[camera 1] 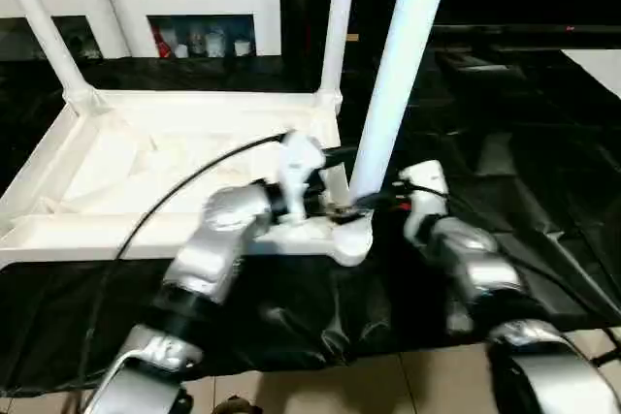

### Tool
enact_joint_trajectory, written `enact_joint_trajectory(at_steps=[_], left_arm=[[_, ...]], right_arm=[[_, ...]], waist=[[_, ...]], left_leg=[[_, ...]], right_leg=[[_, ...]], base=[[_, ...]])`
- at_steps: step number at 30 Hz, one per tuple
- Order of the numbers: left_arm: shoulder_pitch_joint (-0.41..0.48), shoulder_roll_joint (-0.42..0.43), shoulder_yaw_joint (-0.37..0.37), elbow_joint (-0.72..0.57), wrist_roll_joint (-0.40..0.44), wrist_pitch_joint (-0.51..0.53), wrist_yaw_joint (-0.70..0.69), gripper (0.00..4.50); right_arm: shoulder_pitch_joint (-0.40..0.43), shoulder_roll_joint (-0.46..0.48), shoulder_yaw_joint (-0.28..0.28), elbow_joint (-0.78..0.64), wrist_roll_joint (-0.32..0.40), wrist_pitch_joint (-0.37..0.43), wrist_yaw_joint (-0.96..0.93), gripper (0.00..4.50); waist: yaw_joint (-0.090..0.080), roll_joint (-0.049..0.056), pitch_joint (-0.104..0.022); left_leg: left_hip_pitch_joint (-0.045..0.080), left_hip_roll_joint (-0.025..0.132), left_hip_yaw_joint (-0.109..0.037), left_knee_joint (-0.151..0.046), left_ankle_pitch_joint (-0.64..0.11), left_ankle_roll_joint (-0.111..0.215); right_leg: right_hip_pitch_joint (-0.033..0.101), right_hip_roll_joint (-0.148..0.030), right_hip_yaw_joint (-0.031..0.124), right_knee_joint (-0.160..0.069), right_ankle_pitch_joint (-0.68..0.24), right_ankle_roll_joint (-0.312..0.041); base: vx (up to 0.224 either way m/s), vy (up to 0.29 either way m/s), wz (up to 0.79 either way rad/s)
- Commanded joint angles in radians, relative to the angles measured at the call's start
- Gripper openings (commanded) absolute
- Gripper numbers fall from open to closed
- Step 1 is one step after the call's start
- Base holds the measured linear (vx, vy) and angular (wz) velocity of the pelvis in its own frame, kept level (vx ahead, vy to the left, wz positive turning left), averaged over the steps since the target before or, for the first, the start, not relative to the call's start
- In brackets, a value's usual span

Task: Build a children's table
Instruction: Rotate table base

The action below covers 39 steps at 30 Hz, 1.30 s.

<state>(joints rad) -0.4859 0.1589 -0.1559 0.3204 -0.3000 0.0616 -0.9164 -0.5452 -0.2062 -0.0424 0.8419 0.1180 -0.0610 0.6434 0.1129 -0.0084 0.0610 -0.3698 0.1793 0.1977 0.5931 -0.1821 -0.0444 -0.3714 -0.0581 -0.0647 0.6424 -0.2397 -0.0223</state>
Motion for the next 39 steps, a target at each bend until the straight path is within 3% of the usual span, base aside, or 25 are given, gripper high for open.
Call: enact_joint_trajectory(at_steps=[1, 5, 9, 13, 18, 20, 21, 22, 23, 24, 25, 26, 27, 28, 29, 30, 31, 32, 33, 34, 35, 36, 37, 38, 39], left_arm=[[0.026, 0.016, 0.0, -0.045, -0.036, 0.027, -0.037, 4.47], [0.156, 0.084, 0.019, -0.177, -0.133, 0.147, -0.079, 4.47], [0.209, 0.101, 0.056, -0.204, -0.119, 0.136, -0.031, 4.47], [0.253, 0.099, 0.13, -0.198, -0.026, 0.074, 0.12, 4.47], [0.349, 0.046, 0.287, -0.326, 0.146, 0.074, 0.508, 4.47], [0.371, 0.038, 0.295, -0.383, 0.177, 0.142, 0.592, 4.47], [0.374, 0.039, 0.292, -0.392, 0.186, 0.149, 0.605, 4.47], [0.379, 0.034, 0.287, -0.404, 0.197, 0.157, 0.631, 4.47], [0.374, 0.024, 0.277, -0.4, 0.211, 0.156, 0.656, 4.47], [0.37, 0.02, 0.274, -0.394, 0.217, 0.153, 0.667, 4.47], [0.366, 0.016, 0.27, -0.389, 0.223, 0.15, 0.678, 4.47], [0.354, 0.015, 0.255, -0.367, 0.239, 0.16, 0.694, 4.47], [0.349, 0.011, 0.253, -0.358, 0.237, 0.168, 0.7, 4.47], [0.33, 0.002, 0.257, -0.338, 0.227, 0.173, 0.707, 4.47], [0.326, 0.001, 0.258, -0.335, 0.225, 0.173, 0.706, 4.47], [0.32, -0.006, 0.262, -0.334, 0.231, 0.171, 0.71, 4.47], [0.32, -0.006, 0.262, -0.334, 0.231, 0.171, 0.71, 4.47], [0.318, -0.007, 0.266, -0.347, 0.25, 0.183, 0.729, 4.47], [0.319, -0.005, 0.267, -0.351, 0.256, 0.185, 0.734, 4.47], [0.319, 0.001, 0.266, -0.354, 0.264, 0.181, 0.74, 4.47], [0.319, 0.012, 0.26, -0.354, 0.263, 0.202, 0.732, 4.47], [0.32, 0.02, 0.254, -0.354, 0.254, 0.212, 0.717, 4.47], [0.32, 0.021, 0.253, -0.355, 0.25, 0.212, 0.711, 4.47], [0.322, 0.023, 0.25, -0.355, 0.243, 0.208, 0.703, 4.47], [0.323, 0.035, 0.235, -0.352, 0.249, 0.208, 0.686, 4.47]], right_arm=[[0.022, -0.016, 0.01, -0.058, 0.017, 0.005, 0.041, 3.17], [0.138, -0.059, -0.002, -0.257, 0.071, 0.056, 0.09, 3.17], [0.196, -0.079, -0.003, -0.332, 0.059, 0.064, 0.07, 3.17], [0.261, -0.088, -0.025, -0.432, 0.038, 0.085, 0.006, 3.17], [0.368, -0.035, -0.044, -0.63, -0.045, 0.134, -0.184, 3.17], [0.387, 0.0, -0.035, -0.659, -0.046, 0.148, -0.231, 3.17], [0.39, 0.006, -0.034, -0.663, -0.043, 0.153, -0.239, 3.17], [0.393, 0.017, -0.027, -0.662, -0.039, 0.153, -0.25, 3.17], [0.392, 0.028, -0.019, -0.656, -0.042, 0.15, -0.266, 3.17], [0.39, 0.032, -0.017, -0.653, -0.043, 0.149, -0.272, 3.17], [0.389, 0.036, -0.015, -0.65, -0.044, 0.147, -0.278, 3.17], [0.385, 0.045, -0.012, -0.645, -0.048, 0.148, -0.294, 3.17], [0.385, 0.046, -0.008, -0.649, -0.054, 0.149, -0.3, 3.17], [0.377, 0.048, -0.016, -0.652, -0.043, 0.169, -0.308, 3.17], [0.376, 0.048, -0.017, -0.652, -0.041, 0.173, -0.309, 3.17], [0.376, 0.051, -0.021, -0.662, -0.041, 0.187, -0.313, 3.17], [0.376, 0.051, -0.021, -0.662, -0.041, 0.187, -0.313, 3.17], [0.388, 0.056, -0.022, -0.692, -0.05, 0.21, -0.325, 3.17], [0.392, 0.057, -0.022, -0.701, -0.053, 0.215, -0.328, 3.17], [0.398, 0.058, -0.021, -0.71, -0.056, 0.219, -0.33, 3.17], [0.404, 0.058, -0.024, -0.72, -0.053, 0.225, -0.339, 3.17], [0.409, 0.058, -0.029, -0.725, -0.049, 0.229, -0.346, 3.17], [0.411, 0.058, -0.03, -0.726, -0.048, 0.23, -0.347, 3.17], [0.414, 0.056, -0.03, -0.728, -0.045, 0.232, -0.352, 3.17], [0.416, 0.051, -0.028, -0.725, -0.052, 0.233, -0.36, 3.17]], waist=[[0.009, 0.005, -0.072], [0.017, 0.016, -0.072], [0.017, 0.016, -0.067], [0.014, 0.011, -0.06], [0.002, -0.014, -0.06], [0.0, -0.008, -0.062], [0.004, -0.022, -0.054], [-0.017, 0.026, -0.071], [-0.031, 0.035, -0.072], [-0.056, 0.05, -0.067], [-0.06, 0.052, -0.066], [-0.06, 0.047, -0.062], [-0.062, 0.033, -0.062], [-0.06, 0.012, -0.058], [-0.042, -0.003, -0.047], [0.007, -0.034, -0.058], [0.022, -0.044, -0.06], [0.052, -0.04, -0.059], [0.059, -0.047, -0.061], [0.062, -0.044, -0.064], [0.063, -0.026, -0.067], [0.05, -0.004, -0.074], [0.041, 0.003, -0.075], [0.03, 0.021, -0.085], [0.014, 0.036, -0.085]], left_leg=[[0.012, 0.068, -0.031, -0.057, -0.12, 0.057], [0.011, 0.07, -0.033, -0.059, -0.123, 0.064], [0.012, 0.067, -0.031, -0.061, -0.159, 0.052], [0.013, 0.065, -0.035, -0.069, -0.201, 0.025], [0.007, 0.062, -0.035, -0.07, -0.166, 0.033], [0.006, 0.067, -0.038, -0.071, -0.152, 0.04], [-0.047, 0.039, -0.074, -0.087, -0.138, 0.105], [-0.012, 0.065, -0.14, -0.083, -0.171, 0.185], [-0.006, 0.087, -0.175, -0.091, -0.175, 0.215], [0.006, 0.121, -0.247, -0.112, -0.178, 0.298], [0.025, 0.124, -0.274, -0.114, -0.162, 0.332], [0.031, 0.121, -0.315, -0.125, -0.192, 0.352], [0.024, 0.094, -0.318, -0.13, -0.199, 0.36], [0.014, 0.096, -0.224, -0.095, -0.189, 0.35], [-0.025, 0.037, -0.173, -0.049, -0.195, 0.29], [-0.018, -0.022, -0.108, 0.044, -0.102, 0.132], [-0.058, -0.013, -0.106, 0.053, -0.056, 0.101], [-0.086, -0.016, -0.116, 0.085, -0.06, 0.087], [-0.108, -0.02, -0.129, 0.101, -0.092, 0.098], [-0.11, -0.024, -0.132, 0.099, -0.09, 0.098], [-0.088, -0.02, -0.133, 0.069, -0.056, 0.085], [-0.059, 0.0, -0.121, 0.009, 0.01, 0.071], [-0.035, 0.015, -0.119, -0.013, 0.046, 0.071], [0.012, 0.073, -0.139, -0.029, 0.088, 0.117], [0.027, 0.114, -0.156, -0.04, 0.108, 0.133]], right_leg=[[0.043, -0.101, 0.056, -0.068, 0.053, -0.256], [0.039, -0.097, 0.056, -0.066, 0.066, -0.246], [0.035, -0.096, 0.058, -0.082, -0.028, -0.225], [0.032, -0.096, 0.06, -0.095, -0.137, -0.18], [0.033, -0.094, 0.059, -0.097, -0.133, -0.137], [0.03, -0.095, 0.059, -0.09, -0.1, -0.144], [0.064, -0.103, 0.01, -0.083, -0.082, -0.144], [0.051, -0.075, -0.038, -0.075, -0.047, -0.187], [0.047, -0.051, -0.05, -0.052, -0.019, -0.208], [0.028, -0.011, -0.056, 0.01, -0.08, -0.214], [0.006, -0.001, -0.053, 0.033, -0.137, -0.22], [-0.022, 0.012, -0.034, 0.077, -0.205, -0.228], [-0.027, 0.005, 0.003, 0.08, -0.191, -0.221], [-0.02, -0.051, 0.06, 0.02, -0.07, -0.233], [-0.012, -0.099, 0.103, -0.065, -0.039, -0.239], [0.017, -0.17, 0.129, -0.128, -0.254, -0.023], [0.053, -0.185, 0.148, -0.129, -0.336, 0.075], [0.058, -0.19, 0.183, -0.132, -0.416, 0.25], [0.078, -0.191, 0.195, -0.106, -0.302, 0.287], [0.085, -0.187, 0.188, -0.098, -0.197, 0.263], [0.077, -0.158, 0.163, -0.08, 0.044, 0.14], [0.07, -0.094, 0.109, -0.052, 0.244, -0.008], [0.061, -0.067, 0.081, -0.04, 0.293, -0.045], [0.031, -0.049, 0.057, -0.016, 0.282, -0.091], [0.016, -0.061, 0.048, -0.011, 0.214, -0.146]], base=[[0.0, 0.0, 0.0], [0.0, 0.0, 0.0], [0.0, 0.0, 0.0], [0.0, 0.0, 0.0], [0.0, 0.0, 0.0], [0.0, 0.0, 0.0], [0.0, 0.0, 0.0], [0.008, -0.023, 0.37], [0.022, -0.048, 0.51], [0.022, -0.048, 0.51], [-0.007, -0.075, 0.54], [-0.011, -0.119, 0.65], [-0.011, -0.119, 0.65], [-0.006, -0.184, 0.53], [-0.005, -0.105, 0.21], [-0.002, -0.179, 0.28], [-0.007, -0.162, -0.04], [-0.012, -0.212, -0.03], [-0.014, -0.138, -0.11], [-0.007, -0.076, 0.01], [0.0, 0.0, 0.0], [0.0, 0.0, 0.0], [0.0, 0.0, 0.0], [0.0, 0.0, 0.0], [-0.011, 0.084, 0.04]])
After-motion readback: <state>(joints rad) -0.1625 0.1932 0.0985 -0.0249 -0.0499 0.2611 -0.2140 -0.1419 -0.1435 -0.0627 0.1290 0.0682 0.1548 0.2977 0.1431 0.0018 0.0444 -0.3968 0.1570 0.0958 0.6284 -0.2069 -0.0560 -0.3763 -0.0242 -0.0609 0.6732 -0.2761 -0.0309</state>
